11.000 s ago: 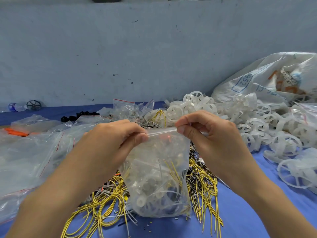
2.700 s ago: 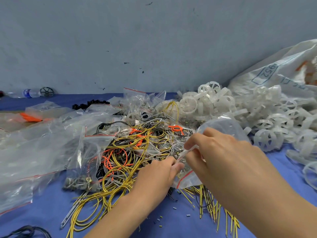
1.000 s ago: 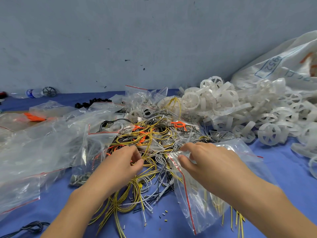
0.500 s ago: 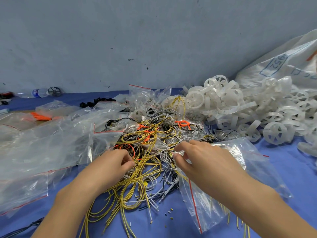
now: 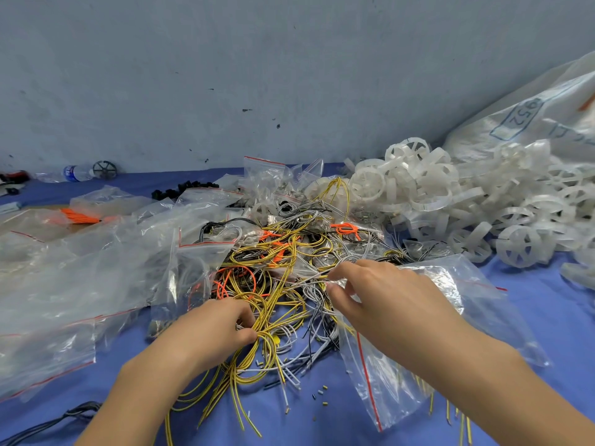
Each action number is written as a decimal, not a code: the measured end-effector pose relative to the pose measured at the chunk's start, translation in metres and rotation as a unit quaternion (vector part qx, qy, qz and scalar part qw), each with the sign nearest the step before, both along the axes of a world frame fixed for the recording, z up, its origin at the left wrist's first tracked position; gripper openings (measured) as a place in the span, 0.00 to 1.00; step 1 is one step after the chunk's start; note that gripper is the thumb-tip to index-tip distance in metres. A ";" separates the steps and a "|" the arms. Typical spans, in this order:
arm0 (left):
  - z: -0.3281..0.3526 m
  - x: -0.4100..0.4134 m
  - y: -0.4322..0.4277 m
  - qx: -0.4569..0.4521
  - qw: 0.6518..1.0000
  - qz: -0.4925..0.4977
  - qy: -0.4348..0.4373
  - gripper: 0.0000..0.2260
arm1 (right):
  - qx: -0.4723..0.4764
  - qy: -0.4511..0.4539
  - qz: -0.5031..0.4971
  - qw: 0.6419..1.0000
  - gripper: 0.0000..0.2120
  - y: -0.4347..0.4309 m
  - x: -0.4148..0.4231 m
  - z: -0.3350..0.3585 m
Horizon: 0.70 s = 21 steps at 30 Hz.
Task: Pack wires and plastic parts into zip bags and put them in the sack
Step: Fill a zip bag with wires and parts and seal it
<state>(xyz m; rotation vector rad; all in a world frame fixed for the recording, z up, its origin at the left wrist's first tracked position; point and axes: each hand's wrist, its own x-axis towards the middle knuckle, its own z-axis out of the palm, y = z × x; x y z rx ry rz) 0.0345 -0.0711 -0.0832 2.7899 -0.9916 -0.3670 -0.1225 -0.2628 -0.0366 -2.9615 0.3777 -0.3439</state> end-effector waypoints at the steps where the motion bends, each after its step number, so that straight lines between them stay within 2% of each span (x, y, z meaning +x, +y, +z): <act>1: 0.000 0.000 0.000 -0.008 1.000 0.001 0.004 0.05 | 0.001 0.004 -0.001 1.000 0.17 0.000 0.000 0.001; 5: 0.003 0.003 -0.002 -0.054 0.998 0.001 0.023 0.05 | 0.002 0.015 -0.005 1.000 0.17 0.000 -0.001 0.003; 9: 0.010 0.003 -0.004 -0.144 0.989 0.005 -0.014 0.07 | 0.002 0.012 -0.009 1.000 0.17 0.000 -0.003 0.004; 12: 0.021 0.000 -0.006 -0.269 0.963 -0.011 -0.012 0.06 | 0.011 -0.017 -0.005 1.000 0.17 0.001 -0.002 0.006; 14: 0.029 -0.003 -0.006 -0.322 0.946 -0.032 -0.021 0.06 | -0.002 -0.059 0.015 0.998 0.20 0.003 -0.001 0.008; 18: 0.045 -0.016 -0.007 -0.367 0.926 -0.085 -0.027 0.12 | -0.079 -0.133 0.049 0.987 0.24 0.010 -0.001 0.015; 21: 0.053 -0.027 -0.011 -0.400 0.906 -0.136 0.001 0.11 | -0.093 -0.119 0.078 0.985 0.23 0.018 0.001 0.016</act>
